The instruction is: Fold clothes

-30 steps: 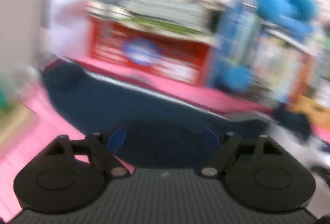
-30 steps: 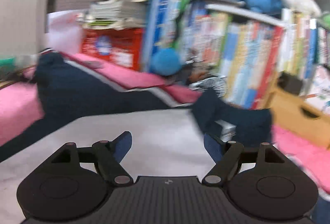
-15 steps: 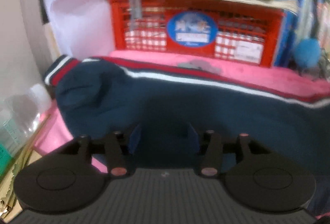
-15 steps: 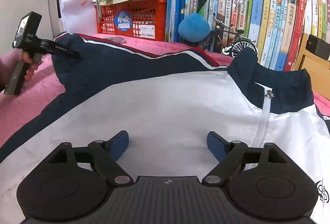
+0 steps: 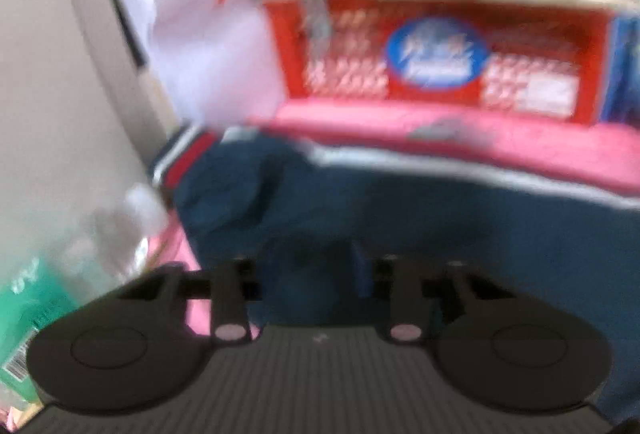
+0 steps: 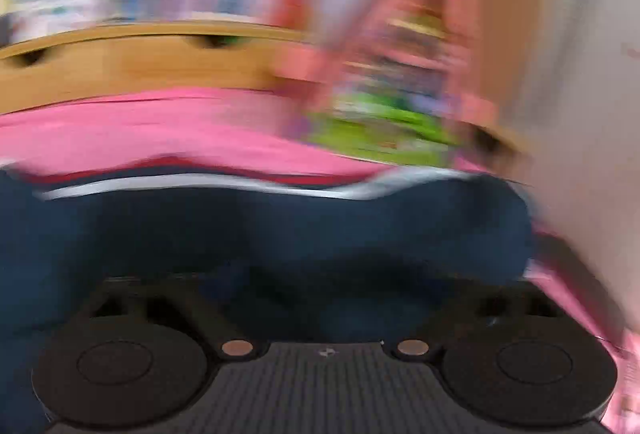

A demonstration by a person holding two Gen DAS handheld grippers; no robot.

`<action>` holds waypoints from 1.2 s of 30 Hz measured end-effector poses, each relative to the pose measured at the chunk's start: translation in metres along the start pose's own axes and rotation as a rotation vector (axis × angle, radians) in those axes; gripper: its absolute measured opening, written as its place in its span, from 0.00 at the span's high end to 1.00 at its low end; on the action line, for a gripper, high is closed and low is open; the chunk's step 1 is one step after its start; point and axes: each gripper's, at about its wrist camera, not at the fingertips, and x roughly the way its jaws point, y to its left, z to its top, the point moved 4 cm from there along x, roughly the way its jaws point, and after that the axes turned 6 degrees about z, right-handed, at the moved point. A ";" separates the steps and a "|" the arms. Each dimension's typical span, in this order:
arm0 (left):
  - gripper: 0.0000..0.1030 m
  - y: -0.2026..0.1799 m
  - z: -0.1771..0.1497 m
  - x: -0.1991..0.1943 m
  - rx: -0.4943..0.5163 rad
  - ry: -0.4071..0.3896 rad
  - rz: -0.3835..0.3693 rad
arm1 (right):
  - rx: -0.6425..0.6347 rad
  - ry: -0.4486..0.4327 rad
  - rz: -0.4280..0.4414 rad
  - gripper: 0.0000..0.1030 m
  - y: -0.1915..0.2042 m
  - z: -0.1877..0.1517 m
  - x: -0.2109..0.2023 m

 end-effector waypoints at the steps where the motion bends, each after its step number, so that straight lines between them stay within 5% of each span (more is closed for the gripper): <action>1: 0.68 -0.016 0.003 -0.019 0.017 -0.042 -0.092 | 0.009 -0.028 0.083 0.42 0.002 0.000 -0.011; 3: 0.67 -0.050 0.007 -0.057 0.058 -0.108 -0.278 | -0.012 -0.064 0.283 0.40 0.025 -0.001 -0.034; 6: 0.66 -0.122 0.000 -0.104 0.146 -0.084 -0.556 | -0.138 -0.071 0.526 0.41 0.091 -0.008 -0.065; 10: 0.66 -0.210 -0.017 -0.124 0.221 -0.006 -0.734 | -0.269 -0.023 0.735 0.53 0.187 -0.017 -0.085; 14: 0.72 -0.251 -0.019 -0.090 0.223 0.006 -0.625 | -0.318 0.003 0.735 0.71 0.250 -0.013 -0.066; 17: 0.72 -0.260 -0.015 -0.069 0.231 -0.041 -0.538 | -0.265 -0.021 0.674 0.86 0.254 -0.001 -0.033; 25: 0.68 -0.267 0.010 -0.030 0.186 -0.032 -0.445 | -0.169 -0.040 0.548 0.93 0.250 0.042 0.036; 27: 0.68 -0.267 0.012 -0.028 0.183 -0.027 -0.448 | -0.154 -0.044 0.609 0.87 0.243 0.044 0.033; 31: 0.68 -0.264 0.013 -0.024 0.146 -0.009 -0.477 | -0.052 -0.129 0.714 0.36 0.197 0.047 0.015; 34: 0.68 -0.265 0.012 -0.027 0.156 -0.012 -0.468 | -0.117 -0.133 0.611 0.33 0.179 0.052 0.022; 36: 0.68 -0.266 0.012 -0.027 0.156 -0.013 -0.467 | -0.187 -0.058 0.645 0.29 0.184 0.047 0.028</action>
